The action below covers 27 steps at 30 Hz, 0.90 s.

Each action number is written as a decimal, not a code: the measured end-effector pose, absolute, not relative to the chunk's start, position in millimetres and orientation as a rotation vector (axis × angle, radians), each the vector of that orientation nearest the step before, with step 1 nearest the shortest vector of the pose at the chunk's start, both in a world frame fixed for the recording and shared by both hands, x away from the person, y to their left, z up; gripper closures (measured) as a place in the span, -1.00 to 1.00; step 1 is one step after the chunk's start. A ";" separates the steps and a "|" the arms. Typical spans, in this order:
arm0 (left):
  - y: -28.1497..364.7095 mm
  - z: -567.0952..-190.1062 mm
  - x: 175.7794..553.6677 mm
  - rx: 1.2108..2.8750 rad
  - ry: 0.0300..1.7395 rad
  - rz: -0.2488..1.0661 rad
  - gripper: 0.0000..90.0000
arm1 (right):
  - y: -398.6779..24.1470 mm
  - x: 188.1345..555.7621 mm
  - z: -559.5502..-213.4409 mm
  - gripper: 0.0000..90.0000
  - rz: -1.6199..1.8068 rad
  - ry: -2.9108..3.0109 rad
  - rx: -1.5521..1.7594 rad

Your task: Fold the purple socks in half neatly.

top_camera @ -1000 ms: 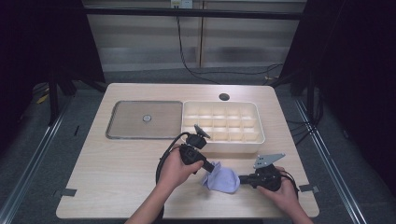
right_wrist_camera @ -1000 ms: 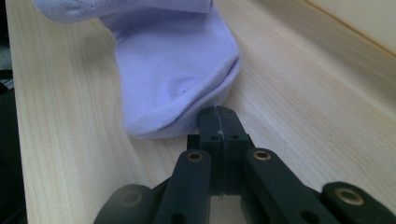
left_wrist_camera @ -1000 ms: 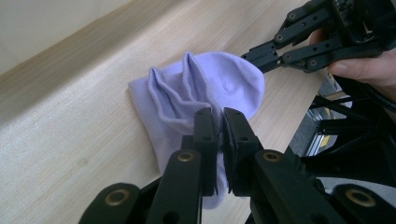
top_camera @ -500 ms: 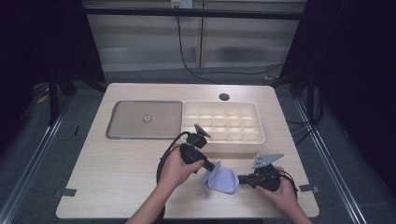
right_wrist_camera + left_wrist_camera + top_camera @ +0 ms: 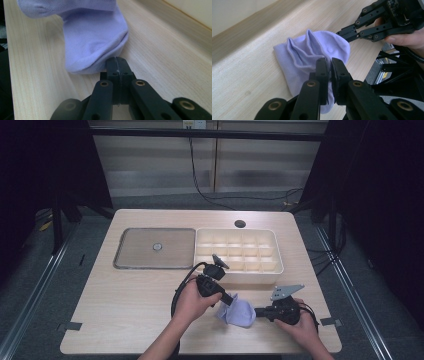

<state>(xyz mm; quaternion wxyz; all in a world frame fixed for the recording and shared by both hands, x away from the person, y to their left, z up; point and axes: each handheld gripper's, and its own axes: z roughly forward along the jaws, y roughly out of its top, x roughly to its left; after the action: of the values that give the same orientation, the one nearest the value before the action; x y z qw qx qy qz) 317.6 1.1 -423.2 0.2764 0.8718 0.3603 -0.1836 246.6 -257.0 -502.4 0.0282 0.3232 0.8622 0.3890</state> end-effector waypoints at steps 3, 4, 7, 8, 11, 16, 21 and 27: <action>-0.8 -424.2 317.3 2.348 0.962 -0.491 0.88 | -257.1 246.6 -502.5 1.00 1.202 2.661 0.995; -1.8 -424.6 316.7 2.344 0.970 -0.487 0.88 | -257.1 246.6 -502.4 1.00 1.202 2.661 0.997; -3.8 -425.4 316.7 2.355 0.959 -0.488 0.88 | -257.1 246.7 -502.5 1.00 1.202 2.660 0.995; -4.8 -425.7 316.6 2.351 0.957 -0.490 0.88 | -257.1 246.7 -502.5 1.00 1.202 2.661 0.995; -7.2 -425.9 315.8 2.351 0.963 -0.488 0.88 | -257.1 246.7 -502.4 1.00 1.201 2.662 0.997; -9.8 -426.6 315.8 2.358 0.962 -0.489 0.88 | -257.2 246.7 -502.4 1.00 1.202 2.662 0.999; -13.9 -426.9 315.3 2.362 0.959 -0.486 0.88 | -257.2 246.9 -502.3 1.00 1.197 2.663 1.002; -19.3 -428.4 314.9 2.366 0.947 -0.491 0.88 | -257.3 246.9 -502.3 1.00 1.199 2.664 0.999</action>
<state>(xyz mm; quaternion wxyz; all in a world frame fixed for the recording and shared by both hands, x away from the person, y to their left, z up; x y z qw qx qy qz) 314.9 -19.3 -428.4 0.2695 0.8779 0.3515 -0.1822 246.9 -257.3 -502.3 0.0273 0.3234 0.8625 0.3882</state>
